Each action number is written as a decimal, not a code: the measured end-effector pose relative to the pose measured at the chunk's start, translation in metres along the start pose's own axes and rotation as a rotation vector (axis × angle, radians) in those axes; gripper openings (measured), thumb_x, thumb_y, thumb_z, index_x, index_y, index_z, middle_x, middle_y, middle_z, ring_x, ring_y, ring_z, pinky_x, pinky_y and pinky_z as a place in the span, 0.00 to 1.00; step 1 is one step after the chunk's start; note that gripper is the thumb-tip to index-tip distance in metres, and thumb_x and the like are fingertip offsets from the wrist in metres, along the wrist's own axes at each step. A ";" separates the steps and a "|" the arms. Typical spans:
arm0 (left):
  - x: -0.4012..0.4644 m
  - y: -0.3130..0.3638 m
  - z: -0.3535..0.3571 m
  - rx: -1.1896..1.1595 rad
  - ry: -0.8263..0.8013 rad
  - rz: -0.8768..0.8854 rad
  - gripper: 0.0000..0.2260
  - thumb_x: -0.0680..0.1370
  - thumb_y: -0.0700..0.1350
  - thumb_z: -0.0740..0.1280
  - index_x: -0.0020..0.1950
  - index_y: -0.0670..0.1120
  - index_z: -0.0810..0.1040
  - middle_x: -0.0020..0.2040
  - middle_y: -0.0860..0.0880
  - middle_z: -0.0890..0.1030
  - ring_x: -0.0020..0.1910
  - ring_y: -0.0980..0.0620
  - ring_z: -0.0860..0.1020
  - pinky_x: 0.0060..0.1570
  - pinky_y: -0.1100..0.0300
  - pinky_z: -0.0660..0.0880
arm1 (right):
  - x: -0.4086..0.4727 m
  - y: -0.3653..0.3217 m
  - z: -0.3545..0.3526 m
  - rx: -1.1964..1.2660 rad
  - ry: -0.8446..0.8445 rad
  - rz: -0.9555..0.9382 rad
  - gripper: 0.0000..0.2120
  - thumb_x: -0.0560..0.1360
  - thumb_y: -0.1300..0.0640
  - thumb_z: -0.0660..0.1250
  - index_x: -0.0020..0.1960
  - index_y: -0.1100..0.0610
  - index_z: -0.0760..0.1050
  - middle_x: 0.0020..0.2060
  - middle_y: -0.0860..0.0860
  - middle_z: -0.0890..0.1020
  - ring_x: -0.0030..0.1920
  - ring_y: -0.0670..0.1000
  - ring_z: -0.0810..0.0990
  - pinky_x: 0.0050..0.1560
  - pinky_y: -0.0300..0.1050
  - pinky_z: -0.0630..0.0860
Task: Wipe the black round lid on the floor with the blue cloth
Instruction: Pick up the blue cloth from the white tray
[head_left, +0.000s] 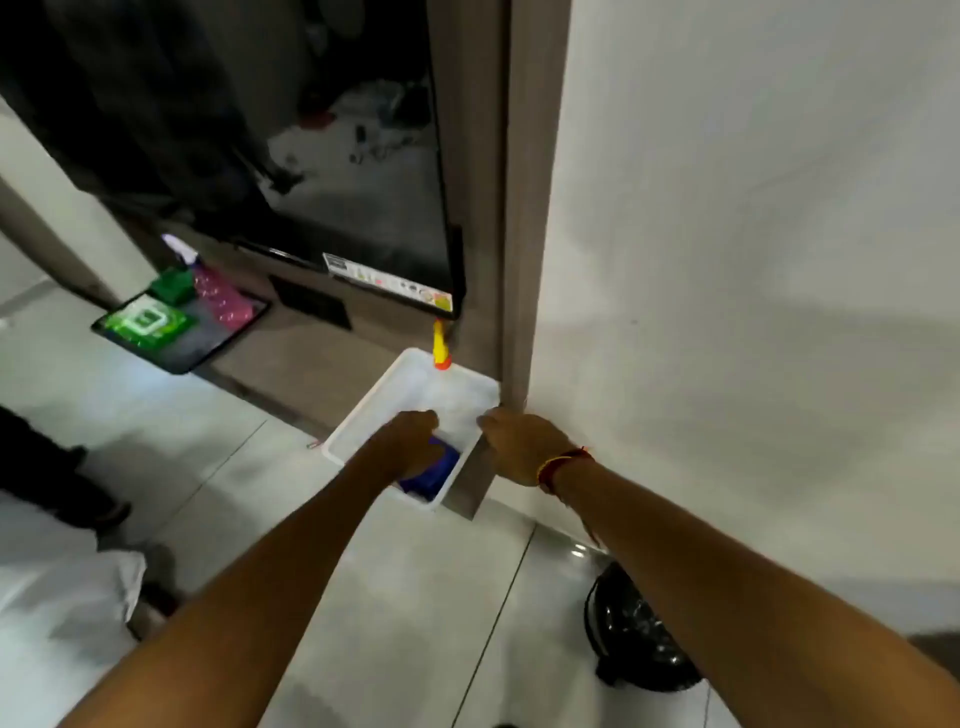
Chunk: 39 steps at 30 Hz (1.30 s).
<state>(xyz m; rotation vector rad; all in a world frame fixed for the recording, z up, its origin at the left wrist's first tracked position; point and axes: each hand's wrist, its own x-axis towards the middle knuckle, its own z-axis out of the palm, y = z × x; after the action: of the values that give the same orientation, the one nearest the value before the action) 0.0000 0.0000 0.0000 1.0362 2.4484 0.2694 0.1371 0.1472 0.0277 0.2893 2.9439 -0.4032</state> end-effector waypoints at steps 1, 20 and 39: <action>0.009 -0.021 0.008 -0.016 -0.012 -0.063 0.18 0.79 0.46 0.66 0.66 0.40 0.75 0.65 0.40 0.79 0.65 0.40 0.76 0.66 0.50 0.71 | 0.016 -0.006 0.017 0.011 -0.052 -0.019 0.20 0.81 0.52 0.62 0.70 0.59 0.70 0.69 0.58 0.75 0.67 0.60 0.75 0.69 0.53 0.72; 0.110 -0.094 0.097 -0.376 0.053 -0.643 0.28 0.76 0.53 0.70 0.70 0.41 0.69 0.67 0.36 0.72 0.67 0.35 0.72 0.64 0.43 0.73 | 0.089 0.015 0.134 0.189 -0.205 -0.096 0.28 0.84 0.56 0.58 0.80 0.62 0.53 0.80 0.57 0.56 0.81 0.57 0.52 0.79 0.51 0.53; 0.053 0.193 0.266 -1.170 0.008 -0.042 0.13 0.78 0.48 0.70 0.60 0.47 0.72 0.53 0.51 0.81 0.50 0.55 0.81 0.43 0.67 0.79 | -0.133 0.187 0.227 0.426 0.324 0.412 0.38 0.77 0.52 0.70 0.79 0.57 0.54 0.77 0.57 0.64 0.76 0.57 0.66 0.74 0.56 0.70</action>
<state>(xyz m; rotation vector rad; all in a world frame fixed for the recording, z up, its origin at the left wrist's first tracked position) 0.2186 0.1726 -0.1826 0.4243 1.7622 1.4434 0.3348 0.2383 -0.2109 1.0825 2.9469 -0.9949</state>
